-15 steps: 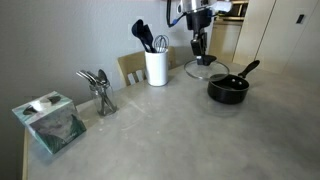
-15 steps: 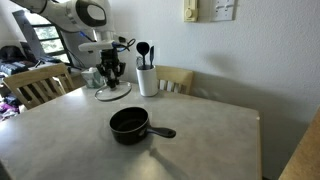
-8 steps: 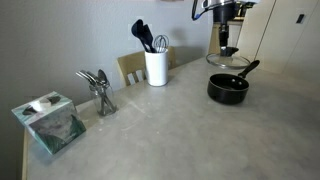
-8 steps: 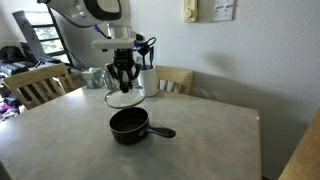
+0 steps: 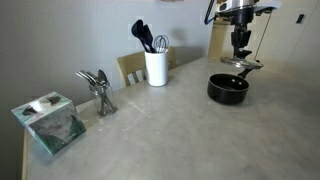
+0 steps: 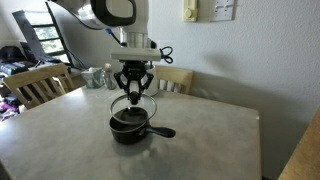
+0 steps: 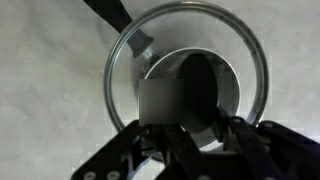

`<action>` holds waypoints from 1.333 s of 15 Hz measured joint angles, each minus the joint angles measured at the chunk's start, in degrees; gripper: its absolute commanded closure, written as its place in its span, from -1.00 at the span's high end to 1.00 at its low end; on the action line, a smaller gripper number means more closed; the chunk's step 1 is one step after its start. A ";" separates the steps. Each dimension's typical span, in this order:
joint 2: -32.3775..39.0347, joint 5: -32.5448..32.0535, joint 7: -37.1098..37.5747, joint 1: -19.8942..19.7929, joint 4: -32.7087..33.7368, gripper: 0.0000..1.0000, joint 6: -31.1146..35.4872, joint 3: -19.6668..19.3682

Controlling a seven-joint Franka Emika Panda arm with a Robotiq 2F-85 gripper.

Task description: Pick up the lid from the table and close the pot

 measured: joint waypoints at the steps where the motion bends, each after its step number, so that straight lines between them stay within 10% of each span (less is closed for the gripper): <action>1: 0.01 0.00 -1.97 -0.14 -0.42 -0.78 0.00 -0.14; 14: 0.29 -0.08 -8.05 4.97 -2.09 -0.78 0.56 0.51; 20: 0.35 -4.33 0.11 6.58 -5.23 -0.78 8.82 -0.49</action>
